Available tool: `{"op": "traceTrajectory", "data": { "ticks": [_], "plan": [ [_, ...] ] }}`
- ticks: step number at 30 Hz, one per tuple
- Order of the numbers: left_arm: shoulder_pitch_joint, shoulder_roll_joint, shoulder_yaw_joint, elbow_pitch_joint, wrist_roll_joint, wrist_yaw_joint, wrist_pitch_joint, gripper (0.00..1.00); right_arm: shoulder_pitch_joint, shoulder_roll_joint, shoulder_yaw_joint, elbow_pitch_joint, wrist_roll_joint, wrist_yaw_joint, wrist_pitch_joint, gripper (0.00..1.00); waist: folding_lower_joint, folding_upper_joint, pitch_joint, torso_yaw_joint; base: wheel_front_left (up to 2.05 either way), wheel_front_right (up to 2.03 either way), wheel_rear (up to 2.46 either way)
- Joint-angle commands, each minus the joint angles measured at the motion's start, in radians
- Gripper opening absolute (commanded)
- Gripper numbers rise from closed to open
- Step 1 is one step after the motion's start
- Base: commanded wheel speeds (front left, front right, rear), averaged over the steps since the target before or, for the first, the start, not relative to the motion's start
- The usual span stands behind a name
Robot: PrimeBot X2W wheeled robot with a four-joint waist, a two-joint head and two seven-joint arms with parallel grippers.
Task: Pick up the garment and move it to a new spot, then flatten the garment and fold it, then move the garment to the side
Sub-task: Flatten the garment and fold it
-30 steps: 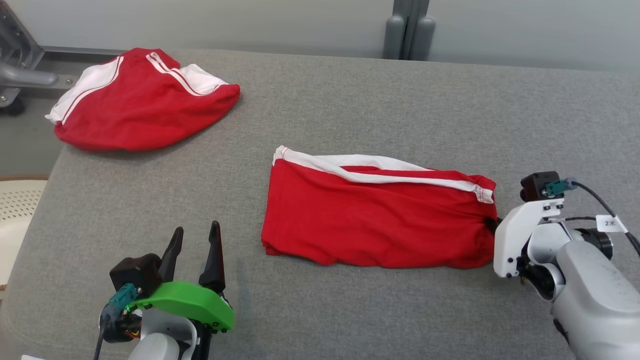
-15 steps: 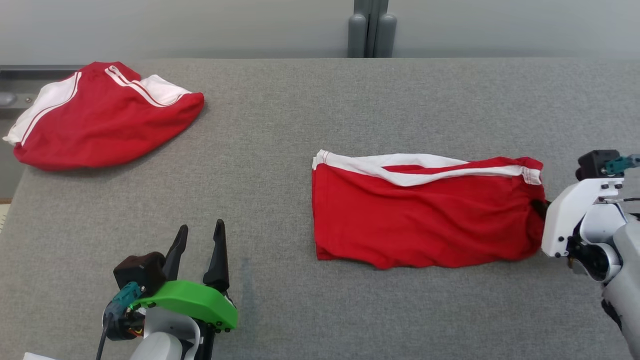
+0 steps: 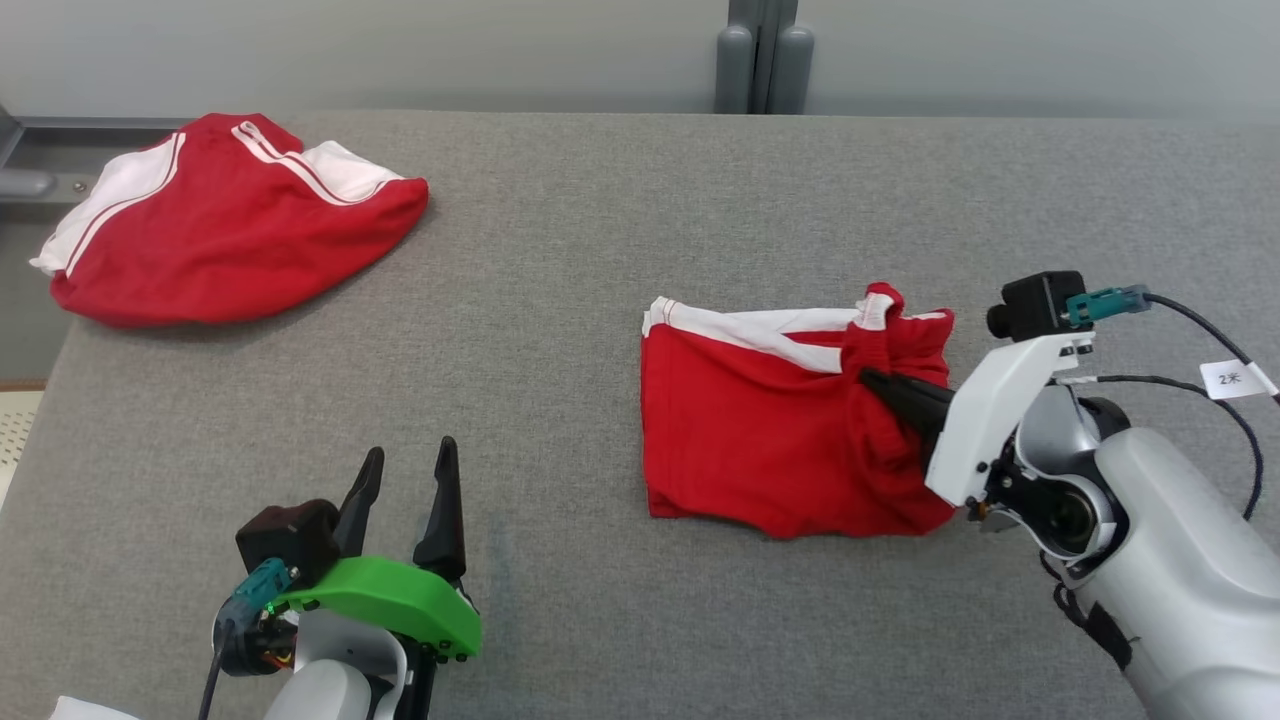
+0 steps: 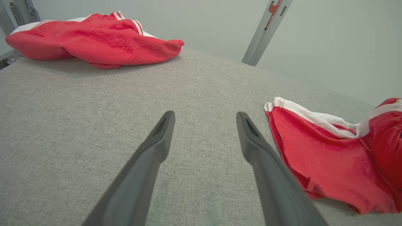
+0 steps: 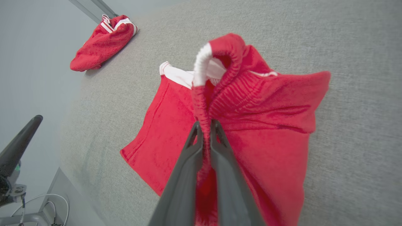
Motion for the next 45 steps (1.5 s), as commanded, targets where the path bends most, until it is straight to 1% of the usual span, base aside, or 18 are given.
{"op": "traceTrajectory", "data": {
  "ticks": [1, 7, 15, 16, 17, 18, 19, 22, 26, 30, 33, 37, 39, 45],
  "plan": [
    [-0.018, 0.001, -0.003, 0.002, -0.002, -0.004, -0.003, 1.00, -0.011, 0.021, 0.008, -0.003, 0.015, 0.000, -0.006, 0.00, 0.0000, 0.0000, 0.003, 0.014, 0.00, 0.00, 0.00],
    [-0.031, -0.013, -0.018, 0.010, 0.001, -0.009, -0.007, 1.00, -0.055, 0.097, 0.054, 0.044, 0.017, 0.000, -0.019, 0.00, 0.0000, 0.0000, 0.011, 0.053, 0.00, 0.00, 0.00],
    [-0.048, -0.032, -0.038, 0.035, 0.001, -0.017, -0.017, 1.00, -0.134, 0.177, 0.098, 0.193, -0.010, 0.000, -0.055, 0.00, 0.0000, 0.0000, 0.017, 0.095, 0.00, 0.00, 0.00],
    [-0.050, -0.034, -0.040, 0.040, 0.001, -0.019, -0.017, 1.00, -0.144, 0.186, 0.102, 0.220, -0.014, 0.000, -0.059, 0.05, 0.0000, 0.0000, 0.015, 0.100, 0.00, 0.00, 0.00],
    [-0.051, -0.036, -0.042, 0.043, 0.000, -0.020, -0.018, 1.00, -0.151, 0.195, 0.107, 0.242, -0.017, 0.000, -0.061, 0.27, 0.0000, 0.0000, 0.013, 0.103, 0.00, 0.00, 0.00],
    [-0.052, -0.038, -0.045, 0.048, 0.000, -0.021, -0.019, 1.00, -0.161, 0.204, 0.116, 0.262, -0.024, 0.000, -0.063, 0.78, 0.0000, 0.0000, 0.011, 0.106, 0.00, 0.00, 0.00],
    [-0.053, -0.040, -0.047, 0.052, 0.000, -0.022, -0.020, 1.00, -0.170, 0.211, 0.123, 0.278, -0.029, 0.000, -0.067, 1.00, 0.0000, 0.0000, 0.009, 0.109, 0.00, 0.00, 0.00],
    [-0.054, -0.044, -0.053, 0.064, -0.001, -0.023, -0.021, 1.00, -0.189, 0.237, 0.155, 0.296, -0.023, 0.000, -0.083, 1.00, 0.0000, 0.0000, 0.002, 0.113, 0.00, 0.00, 0.00],
    [-0.050, -0.046, -0.058, 0.072, -0.005, -0.024, -0.024, 1.00, -0.201, 0.246, 0.195, 0.281, 0.001, 0.000, -0.111, 1.00, 0.0000, 0.0000, -0.011, 0.108, 0.00, 0.00, 0.00],
    [-0.048, -0.048, -0.063, 0.074, -0.004, -0.023, -0.028, 1.00, -0.211, 0.226, 0.212, 0.266, 0.004, 0.000, -0.171, 1.00, 0.0000, 0.0000, -0.023, 0.095, 0.00, 0.00, 0.00],
    [-0.046, -0.048, -0.065, 0.073, -0.004, -0.021, -0.030, 1.00, -0.218, 0.201, 0.209, 0.261, -0.019, 0.000, -0.236, 1.00, 0.0000, 0.0000, -0.029, 0.081, 0.00, 0.00, 0.00],
    [-0.045, -0.050, -0.065, 0.068, -0.005, -0.017, -0.040, 1.00, -0.215, 0.157, 0.198, 0.267, -0.075, 0.000, -0.334, 1.00, 0.0000, 0.0000, -0.037, 0.058, 0.00, 0.00, 0.00],
    [-0.046, -0.051, -0.063, 0.064, -0.004, -0.016, -0.047, 1.00, -0.207, 0.132, 0.183, 0.266, -0.120, 0.000, -0.407, 1.00, 0.0000, 0.0000, -0.040, 0.046, 0.00, 0.00, 0.00],
    [-0.069, -0.053, -0.056, 0.056, 0.009, -0.007, -0.069, 1.00, -0.147, 0.096, 0.093, 0.263, -0.243, 0.000, -0.587, 1.00, 0.0000, 0.0000, -0.047, 0.012, 0.00, 0.00, 0.00]
  ]
}}
